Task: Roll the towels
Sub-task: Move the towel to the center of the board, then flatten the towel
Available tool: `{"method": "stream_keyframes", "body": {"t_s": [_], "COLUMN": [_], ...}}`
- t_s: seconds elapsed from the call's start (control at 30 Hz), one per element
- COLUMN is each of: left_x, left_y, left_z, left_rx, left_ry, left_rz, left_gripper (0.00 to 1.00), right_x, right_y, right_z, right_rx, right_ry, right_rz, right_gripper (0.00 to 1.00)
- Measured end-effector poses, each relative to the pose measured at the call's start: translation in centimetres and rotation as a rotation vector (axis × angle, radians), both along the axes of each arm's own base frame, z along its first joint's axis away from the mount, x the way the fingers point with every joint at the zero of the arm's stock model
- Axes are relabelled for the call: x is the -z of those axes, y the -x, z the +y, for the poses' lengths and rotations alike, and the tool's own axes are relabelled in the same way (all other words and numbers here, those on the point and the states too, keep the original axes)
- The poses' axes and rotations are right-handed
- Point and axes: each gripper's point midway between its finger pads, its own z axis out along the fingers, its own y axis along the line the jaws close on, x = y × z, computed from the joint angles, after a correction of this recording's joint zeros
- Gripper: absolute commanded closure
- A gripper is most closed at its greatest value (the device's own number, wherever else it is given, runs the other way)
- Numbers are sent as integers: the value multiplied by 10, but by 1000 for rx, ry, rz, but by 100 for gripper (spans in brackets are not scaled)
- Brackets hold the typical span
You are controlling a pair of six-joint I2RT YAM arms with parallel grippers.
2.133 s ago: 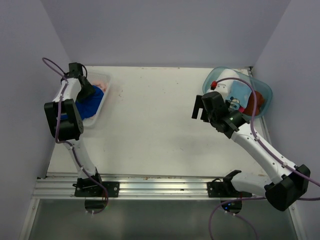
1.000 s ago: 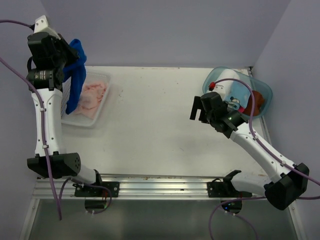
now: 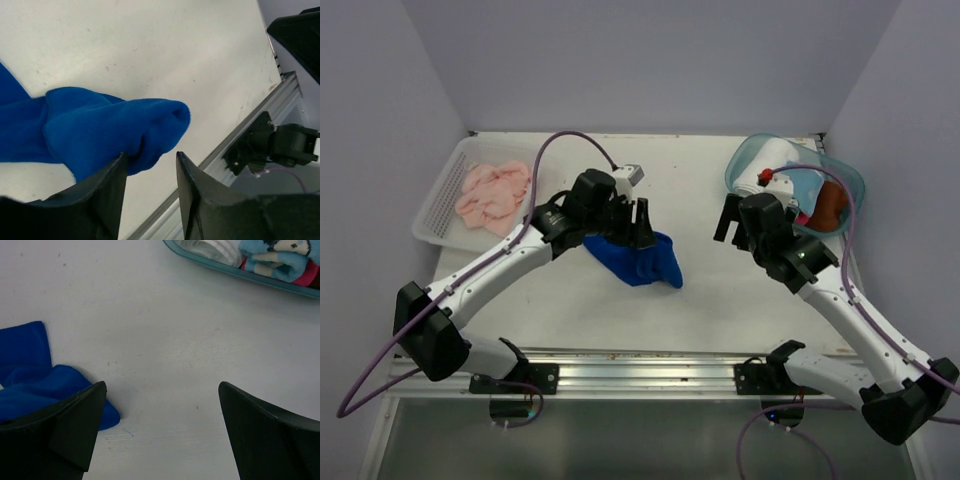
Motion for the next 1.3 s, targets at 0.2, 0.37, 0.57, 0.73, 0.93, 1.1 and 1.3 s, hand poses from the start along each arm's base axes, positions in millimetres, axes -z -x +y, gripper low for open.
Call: {"method": "stream_keyframes", "body": {"t_s": [0.2, 0.37, 0.57, 0.73, 0.93, 1.1, 1.3], "left_x": [-14, -4, 64, 127, 161, 190, 180], "left_y": [-18, -46, -98, -97, -101, -102, -116], "left_z": [12, 49, 124, 139, 160, 161, 153], "left_rx": [-67, -193, -451, -479, -521, -524, -519], "left_ry": [-52, -109, -294, -431, -473, -499, -468], "left_rz": [-76, -59, 78, 208, 281, 336, 317], "left_gripper": [12, 26, 27, 27, 34, 92, 100], "right_x": [32, 40, 53, 81, 108, 121, 102], "right_y": [-3, 1, 12, 22, 20, 7, -20], "right_z": [26, 42, 76, 132, 175, 185, 191], "right_rx": [-100, -172, -286, -434, -487, -460, -442], "right_ry": [0, -39, -47, -31, -23, -11, -31], "right_rz": [123, 156, 199, 301, 358, 371, 317], "right_gripper": [2, 4, 5, 7, 28, 65, 100]}}
